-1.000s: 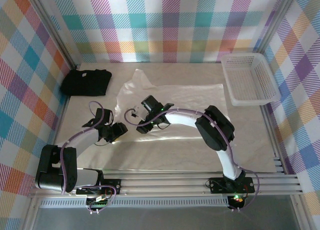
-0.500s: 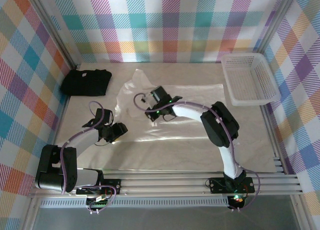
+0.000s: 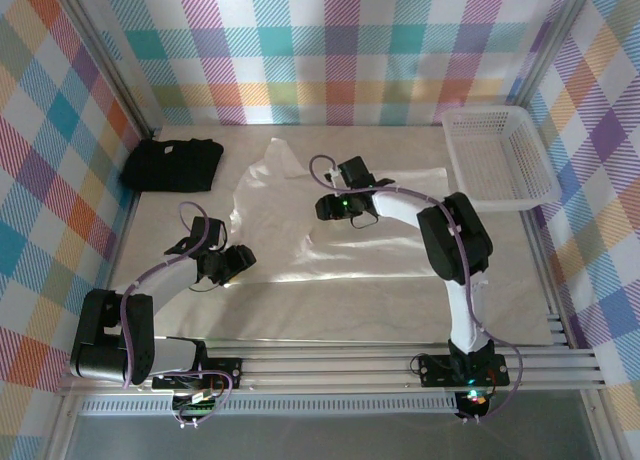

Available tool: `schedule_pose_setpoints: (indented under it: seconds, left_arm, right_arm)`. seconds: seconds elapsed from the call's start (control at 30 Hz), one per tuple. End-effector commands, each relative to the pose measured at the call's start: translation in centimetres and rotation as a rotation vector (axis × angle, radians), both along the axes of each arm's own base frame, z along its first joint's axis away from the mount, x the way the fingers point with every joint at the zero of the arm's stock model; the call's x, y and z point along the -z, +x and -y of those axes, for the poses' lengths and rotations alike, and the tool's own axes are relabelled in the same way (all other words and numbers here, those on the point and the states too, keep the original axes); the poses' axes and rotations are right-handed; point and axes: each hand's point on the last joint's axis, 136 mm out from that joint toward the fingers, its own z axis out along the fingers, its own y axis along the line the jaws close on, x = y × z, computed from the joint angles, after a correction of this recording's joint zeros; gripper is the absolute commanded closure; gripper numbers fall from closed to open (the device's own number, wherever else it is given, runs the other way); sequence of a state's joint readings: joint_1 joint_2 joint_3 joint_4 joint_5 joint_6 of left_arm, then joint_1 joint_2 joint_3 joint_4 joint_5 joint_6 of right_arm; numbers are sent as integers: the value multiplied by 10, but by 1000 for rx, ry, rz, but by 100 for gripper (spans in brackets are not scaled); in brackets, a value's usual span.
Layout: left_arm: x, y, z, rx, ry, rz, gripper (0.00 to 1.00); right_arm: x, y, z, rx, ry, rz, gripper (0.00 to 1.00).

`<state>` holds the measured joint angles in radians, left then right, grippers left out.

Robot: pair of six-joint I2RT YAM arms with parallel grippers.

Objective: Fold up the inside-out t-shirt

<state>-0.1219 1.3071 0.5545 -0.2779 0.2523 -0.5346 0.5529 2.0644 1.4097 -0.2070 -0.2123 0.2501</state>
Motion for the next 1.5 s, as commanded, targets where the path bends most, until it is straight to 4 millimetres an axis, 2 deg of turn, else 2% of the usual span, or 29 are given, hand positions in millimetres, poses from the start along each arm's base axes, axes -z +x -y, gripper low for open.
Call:
schedule_pose_setpoints:
  seconds: [0.0, 0.1, 0.17, 0.23, 0.37, 0.43, 0.57, 0.63, 0.7, 0.83, 0.87, 0.97, 1.03, 1.1, 1.17, 1.23, 1.3, 1.37, 1.47]
  left_arm:
    - [11, -18, -16, -23, 79, -75, 43]
    - [-7, -13, -22, -50, 103, -24, 42]
    - [-26, -3, -20, -64, 87, 54, 42]
    - [-46, 12, -9, -37, 53, 137, 41]
    - [-60, 40, 26, 50, -14, 199, 41]
    - [-55, 53, 44, 96, -42, 185, 41]
    - [-27, 66, 41, 91, 7, 118, 42]
    - [-10, 60, 36, 95, 48, 62, 42]
    - [4, 45, 31, 96, 67, 8, 43]
    - [22, 1, 15, 58, 95, -63, 42]
    - [28, -19, 8, 44, 112, -112, 42]
    - [26, -44, -1, 4, 116, -120, 42]
    - [13, -43, -1, -10, 102, -86, 41]
    - [-9, -29, 1, -10, 96, -14, 41]
    - [-38, 0, -4, -13, 145, 89, 40]
    - [-64, 34, -5, -10, 174, 165, 38]
    - [-82, 68, -2, -14, 175, 223, 37]
    - [-92, 100, 3, -10, 169, 259, 37]
    - [-97, 130, 15, 11, 140, 263, 37]
  right_arm:
    - [-25, -32, 26, -23, -44, -3, 52]
    - [-20, -63, 66, 18, -126, -60, 51]
    - [-13, -77, 98, 81, -185, -107, 50]
    - [-9, -83, 126, 158, -207, -146, 50]
    - [4, -86, 172, 318, -190, -264, 51]
    - [16, -89, 195, 403, -220, -345, 52]
    - [34, -105, 219, 485, -243, -485, 54]
    - [41, -118, 221, 481, -271, -543, 54]
    - [47, -132, 224, 478, -293, -598, 54]
    - [53, -162, 228, 499, -318, -685, 55]
    - [53, -169, 230, 506, -322, -696, 55]
    - [50, -186, 231, 525, -316, -718, 55]
    - [42, -189, 229, 530, -294, -698, 55]
    - [27, -174, 222, 501, -247, -613, 55]
    - [2, -141, 211, 469, -166, -464, 53]
    - [-18, -105, 209, 480, -136, -317, 51]
    - [-29, -69, 227, 544, -216, -182, 48]
    - [-33, -33, 247, 599, -314, -122, 47]
    - [-33, 10, 270, 650, -435, -102, 47]
